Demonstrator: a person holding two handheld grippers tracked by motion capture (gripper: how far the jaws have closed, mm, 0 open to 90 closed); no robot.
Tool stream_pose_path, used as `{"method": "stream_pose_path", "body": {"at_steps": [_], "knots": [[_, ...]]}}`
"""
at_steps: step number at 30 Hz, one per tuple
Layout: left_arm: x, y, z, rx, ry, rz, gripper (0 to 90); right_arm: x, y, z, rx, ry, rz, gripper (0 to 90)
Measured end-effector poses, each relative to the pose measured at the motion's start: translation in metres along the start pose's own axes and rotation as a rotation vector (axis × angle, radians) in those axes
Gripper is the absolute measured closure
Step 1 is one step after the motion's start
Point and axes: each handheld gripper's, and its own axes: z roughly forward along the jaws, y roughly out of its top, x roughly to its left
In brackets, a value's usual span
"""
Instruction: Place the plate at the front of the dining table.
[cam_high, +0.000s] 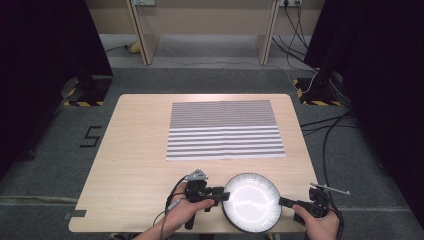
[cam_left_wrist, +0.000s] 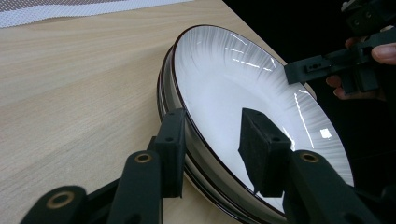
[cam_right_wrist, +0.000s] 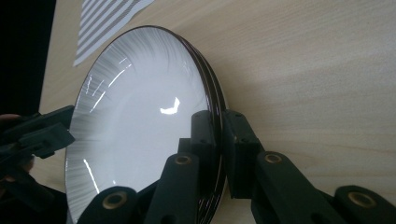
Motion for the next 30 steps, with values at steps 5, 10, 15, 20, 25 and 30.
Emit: {"method": "stream_pose_path", "body": {"at_steps": [5, 10, 15, 20, 25, 30], "knots": [[0.001, 0.0, -0.001, -0.003, 0.004, 0.003, 60.6, -0.006, -0.002, 0.0, 0.001, 0.053, 0.048, 83.1], [0.001, -0.001, -0.003, 0.005, 0.012, 0.012, 65.3, -0.01, -0.002, 0.0, -0.001, 0.081, 0.078, 83.3], [0.003, -0.001, -0.001, 0.0, 0.004, -0.013, 67.1, -0.008, -0.003, -0.002, -0.018, 0.068, 0.063, 84.7], [0.004, -0.001, -0.001, -0.001, 0.017, -0.003, 65.2, 0.009, 0.001, -0.004, -0.008, -0.034, -0.08, 88.2], [0.005, -0.006, -0.001, 0.01, 0.011, -0.009, 63.5, 0.016, 0.006, -0.01, -0.016, -0.05, -0.138, 89.8], [0.006, -0.008, -0.002, 0.01, 0.012, -0.01, 62.7, 0.015, 0.003, -0.01, -0.009, -0.091, -0.158, 85.5]]}}
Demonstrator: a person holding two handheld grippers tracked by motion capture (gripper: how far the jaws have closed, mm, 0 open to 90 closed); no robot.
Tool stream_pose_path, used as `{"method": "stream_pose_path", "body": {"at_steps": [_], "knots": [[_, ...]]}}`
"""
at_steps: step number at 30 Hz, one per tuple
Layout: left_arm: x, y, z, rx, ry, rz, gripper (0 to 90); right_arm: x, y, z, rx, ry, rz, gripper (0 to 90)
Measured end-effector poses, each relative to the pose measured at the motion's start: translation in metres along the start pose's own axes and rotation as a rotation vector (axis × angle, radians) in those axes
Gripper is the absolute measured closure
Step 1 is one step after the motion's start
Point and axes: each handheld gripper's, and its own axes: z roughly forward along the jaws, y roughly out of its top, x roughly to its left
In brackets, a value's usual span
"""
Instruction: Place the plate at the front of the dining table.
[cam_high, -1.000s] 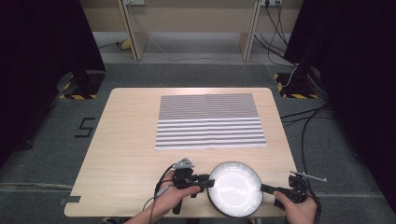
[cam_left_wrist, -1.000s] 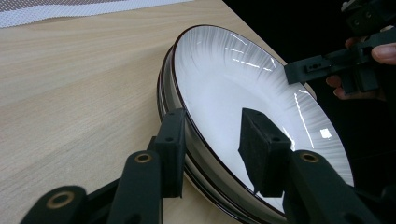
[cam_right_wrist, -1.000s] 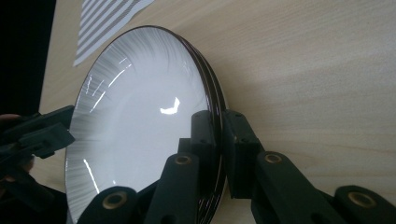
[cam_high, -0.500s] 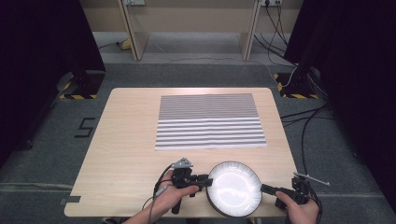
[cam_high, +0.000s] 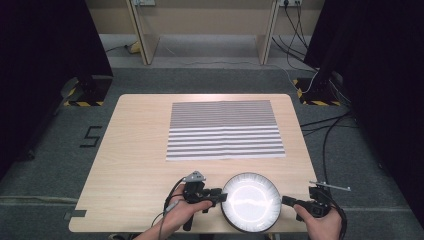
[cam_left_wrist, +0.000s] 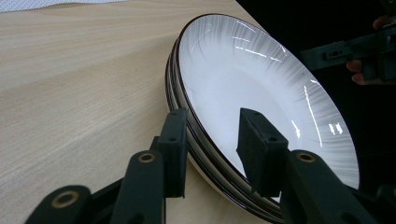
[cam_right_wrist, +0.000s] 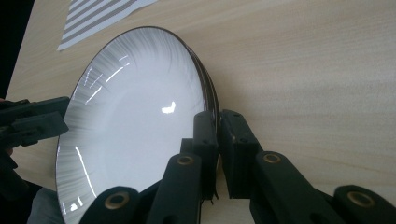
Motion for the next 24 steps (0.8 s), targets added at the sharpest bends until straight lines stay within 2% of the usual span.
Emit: {"method": "stream_pose_path", "body": {"at_steps": [2, 5, 6, 8, 10, 13, 19, 24], "knots": [[0.0, 0.0, 0.0, 0.001, -0.002, 0.001, 62.9, -0.001, -0.002, 0.001, 0.008, 0.018, 0.012, 89.7], [-0.001, 0.001, -0.001, 0.001, -0.003, 0.003, 62.8, -0.001, -0.003, 0.001, 0.011, 0.008, 0.003, 87.6], [-0.001, 0.001, -0.001, -0.001, -0.002, 0.003, 62.7, -0.002, -0.003, -0.001, -0.006, -0.002, 0.008, 80.2], [-0.001, 0.002, -0.003, -0.005, 0.001, 0.004, 62.7, -0.003, -0.003, -0.004, -0.023, 0.043, 0.029, 80.3], [-0.001, 0.002, -0.002, -0.002, 0.001, 0.006, 62.7, 0.002, -0.003, -0.004, -0.015, 0.023, -0.004, 80.5], [-0.003, 0.002, -0.001, -0.001, -0.005, 0.006, 62.7, 0.006, -0.004, 0.002, 0.024, 0.01, -0.02, 82.9], [-0.003, 0.0, -0.001, 0.004, -0.004, 0.007, 63.7, 0.008, -0.005, 0.003, 0.024, -0.012, -0.021, 85.9], [-0.003, 0.001, -0.001, 0.015, 0.007, 0.01, 65.1, 0.01, -0.004, 0.005, 0.033, -0.021, 0.012, 86.6]]}}
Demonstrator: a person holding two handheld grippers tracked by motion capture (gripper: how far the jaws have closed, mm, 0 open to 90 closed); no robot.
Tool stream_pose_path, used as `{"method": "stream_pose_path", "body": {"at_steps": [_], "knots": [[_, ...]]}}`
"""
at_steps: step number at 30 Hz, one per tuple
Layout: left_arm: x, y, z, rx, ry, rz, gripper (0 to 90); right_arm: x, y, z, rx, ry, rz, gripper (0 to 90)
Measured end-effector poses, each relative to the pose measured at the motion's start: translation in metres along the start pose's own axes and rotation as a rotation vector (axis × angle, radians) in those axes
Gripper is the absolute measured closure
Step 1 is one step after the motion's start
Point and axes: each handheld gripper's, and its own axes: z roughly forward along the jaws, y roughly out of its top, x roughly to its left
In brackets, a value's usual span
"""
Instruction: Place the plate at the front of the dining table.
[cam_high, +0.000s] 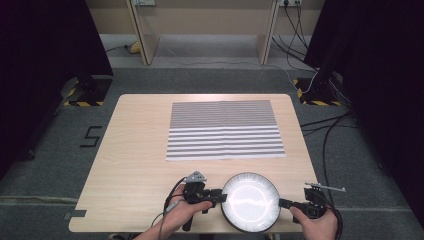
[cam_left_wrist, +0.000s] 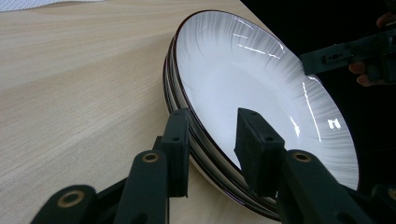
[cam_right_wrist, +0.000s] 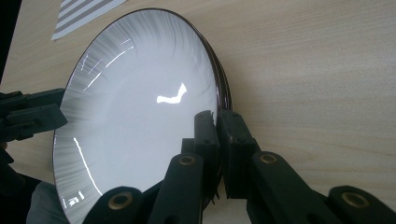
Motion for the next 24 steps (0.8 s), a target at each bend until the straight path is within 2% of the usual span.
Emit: {"method": "stream_pose_path", "body": {"at_steps": [1, 5, 6, 8, 10, 11, 12, 14, 17, 19, 20, 22, 24], "knots": [[0.0, 0.0, 0.0, 0.002, 0.003, 0.0, 65.3, -0.001, 0.0, 0.0, -0.002, 0.004, 0.004, 86.9], [0.0, 0.002, 0.001, 0.01, 0.013, 0.0, 66.2, -0.012, -0.001, 0.001, -0.002, 0.086, 0.113, 88.0], [0.0, 0.002, 0.001, 0.01, 0.013, 0.0, 66.0, -0.012, -0.001, 0.001, -0.002, 0.086, 0.113, 88.0], [0.001, 0.005, 0.002, 0.007, 0.019, -0.016, 64.6, -0.017, -0.001, 0.005, 0.011, 0.141, 0.142, 88.2], [0.001, 0.006, 0.001, 0.005, -0.002, -0.055, 61.6, -0.016, -0.001, 0.012, 0.038, 0.176, 0.163, 88.1], [0.0, 0.006, 0.0, 0.011, -0.003, -0.04, 63.1, -0.016, -0.002, 0.016, 0.042, 0.196, 0.169, 88.3], [0.0, 0.005, 0.0, 0.019, -0.002, -0.043, 63.2, -0.013, -0.002, 0.019, 0.041, 0.202, 0.171, 88.2], [0.002, 0.003, -0.001, 0.029, 0.005, -0.048, 62.9, -0.008, -0.001, 0.021, 0.023, 0.175, 0.137, 88.0], [0.004, 0.002, -0.005, 0.009, -0.002, -0.064, 60.6, -0.004, -0.001, 0.021, 0.017, 0.164, 0.108, 86.1], [0.004, 0.003, -0.007, 0.001, 0.004, -0.057, 59.2, -0.005, -0.002, 0.021, 0.019, 0.159, 0.1, 84.1], [0.004, 0.006, -0.012, -0.01, 0.014, -0.038, 60.7, -0.006, -0.003, 0.02, 0.03, 0.168, 0.105, 78.8], [0.005, 0.01, -0.016, -0.024, 0.016, -0.033, 63.5, -0.007, -0.003, 0.021, 0.05, 0.193, 0.113, 77.8], [0.004, 0.011, -0.019, -0.025, 0.019, -0.019, 65.5, -0.004, -0.003, 0.023, 0.057, 0.178, 0.099, 76.5]]}}
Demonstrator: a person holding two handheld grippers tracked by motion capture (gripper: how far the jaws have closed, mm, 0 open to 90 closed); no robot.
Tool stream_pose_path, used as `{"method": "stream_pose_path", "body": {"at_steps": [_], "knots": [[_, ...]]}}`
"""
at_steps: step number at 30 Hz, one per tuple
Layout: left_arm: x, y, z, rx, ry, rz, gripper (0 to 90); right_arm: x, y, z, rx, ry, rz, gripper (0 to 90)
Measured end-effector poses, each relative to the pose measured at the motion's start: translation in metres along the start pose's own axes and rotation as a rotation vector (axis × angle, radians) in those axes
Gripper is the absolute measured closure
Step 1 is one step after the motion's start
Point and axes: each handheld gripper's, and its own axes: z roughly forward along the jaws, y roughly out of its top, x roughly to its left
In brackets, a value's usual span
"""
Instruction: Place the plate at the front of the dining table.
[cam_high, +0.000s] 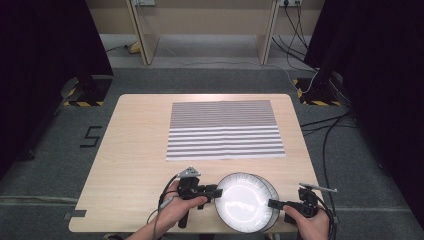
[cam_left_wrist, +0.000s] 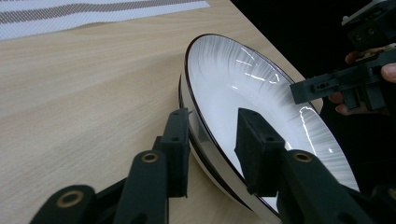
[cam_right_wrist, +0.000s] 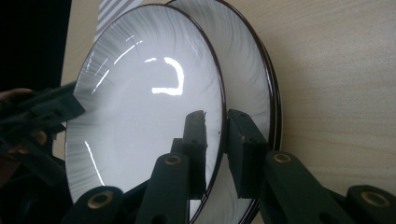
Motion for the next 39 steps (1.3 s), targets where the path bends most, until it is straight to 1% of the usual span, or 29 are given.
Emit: {"method": "stream_pose_path", "body": {"at_steps": [1, 2, 4, 5, 6, 7, 8, 10, 11, 12, 13, 14, 15, 16, 17, 18, 19, 20, 21, 24, 26, 28, 31, 33, 34, 35, 37, 38, 39], "knots": [[0.0, 0.0, 0.0, 0.0, 0.0, 0.0, 66.3, 0.001, 0.0, 0.001, 0.007, -0.006, -0.009, 76.0], [0.0, -0.001, 0.0, 0.014, 0.0, 0.008, 66.7, 0.001, 0.0, 0.006, 0.026, -0.004, -0.015, 74.8], [0.0, -0.004, 0.002, 0.014, -0.008, -0.012, 65.0, 0.002, -0.001, 0.012, 0.047, 0.001, -0.013, 74.0], [0.0, -0.003, 0.001, 0.014, -0.008, -0.007, 65.1, 0.003, -0.001, 0.014, 0.048, -0.012, -0.02, 74.9], [0.0, -0.003, 0.002, 0.015, -0.006, -0.002, 65.5, 0.004, 0.0, 0.014, 0.056, -0.027, -0.035, 73.8], [0.0, -0.003, 0.003, 0.014, -0.004, -0.002, 65.6, 0.004, 0.0, 0.015, 0.061, -0.028, -0.036, 73.6], [0.0, -0.003, 0.003, 0.015, -0.004, -0.005, 65.6, 0.004, 0.001, 0.014, 0.063, -0.02, -0.013, 74.8], [0.0, -0.003, 0.004, 0.017, -0.004, -0.003, 65.6, 0.002, 0.002, 0.014, 0.066, -0.011, 0.011, 77.0], [0.0, -0.003, 0.004, 0.017, -0.004, -0.003, 65.7, 0.002, 0.002, 0.014, 0.066, -0.011, 0.011, 77.0], [0.001, -0.003, 0.004, 0.016, -0.009, -0.01, 65.9, 0.0, 0.003, 0.015, 0.066, -0.016, 0.017, 81.8], [0.001, -0.003, 0.004, 0.016, -0.009, -0.01, 65.9, 0.0, 0.003, 0.015, 0.066, -0.016, 0.017, 81.8], [0.001, -0.003, 0.004, 0.012, -0.01, -0.012, 65.9, -0.002, 0.004, 0.015, 0.066, -0.009, 0.033, 82.9], [0.002, -0.004, 0.004, 0.006, -0.014, -0.014, 66.0, -0.008, 0.004, 0.014, 0.062, 0.041, 0.097, 84.5], [0.002, -0.004, 0.004, -0.002, -0.022, -0.019, 66.0, -0.01, 0.004, 0.014, 0.058, 0.054, 0.103, 84.6], [0.002, -0.004, 0.004, -0.002, -0.022, -0.019, 65.0, -0.01, 0.004, 0.014, 0.058, 0.054, 0.103, 84.6], [0.003, -0.005, 0.004, -0.011, -0.028, -0.023, 65.0, -0.011, 0.004, 0.014, 0.05, 0.069, 0.116, 84.7], [0.003, -0.005, 0.003, -0.023, -0.027, -0.025, 59.1, -0.015, 0.004, 0.014, 0.037, 0.106, 0.135, 84.4], [0.003, -0.004, 0.001, -0.036, -0.023, -0.019, 56.9, -0.016, 0.005, 0.014, 0.038, 0.11, 0.14, 84.3], [0.003, -0.003, -0.001, -0.05, -0.02, -0.015, 54.4, -0.018, 0.005, 0.014, 0.036, 0.13, 0.152, 84.2], [0.003, 0.002, -0.011, -0.084, -0.014, 0.005, 52.0, -0.019, 0.006, 0.014, 0.038, 0.137, 0.15, 84.1], [0.003, 0.004, -0.017, -0.096, -0.009, 0.013, 51.3, -0.02, 0.006, 0.014, 0.041, 0.151, 0.161, 83.5], [0.004, 0.006, -0.024, -0.107, -0.004, 0.022, 51.0, -0.021, 0.006, 0.013, 0.04, 0.161, 0.159, 83.2], [0.006, 0.006, -0.03, -0.12, -0.003, 0.021, 51.1, -0.02, 0.007, 0.012, 0.023, 0.164, 0.154, 83.0], [0.006, 0.006, -0.032, -0.125, -0.005, 0.02, 51.1, -0.02, 0.007, 0.011, 0.027, 0.162, 0.15, 82.9], [0.008, 0.005, -0.037, -0.137, -0.008, 0.016, 51.0, -0.019, 0.008, 0.01, 0.014, 0.167, 0.145, 82.7], [0.008, 0.005, -0.039, -0.144, -0.006, 0.012, 51.0, -0.019, 0.009, 0.009, 0.015, 0.167, 0.142, 82.7], [0.01, 0.004, -0.044, -0.156, -0.005, 0.007, 50.9, -0.019, 0.01, 0.007, 0.009, 0.181, 0.147, 82.9], [0.011, 0.003, -0.047, -0.162, -0.004, 0.005, 50.9, -0.018, 0.011, 0.006, 0.01, 0.191, 0.159, 82.7], [0.013, 0.003, -0.049, -0.166, -0.002, 0.005, 50.8, -0.018, 0.011, 0.006, 0.005, 0.199, 0.154, 82.8]]}}
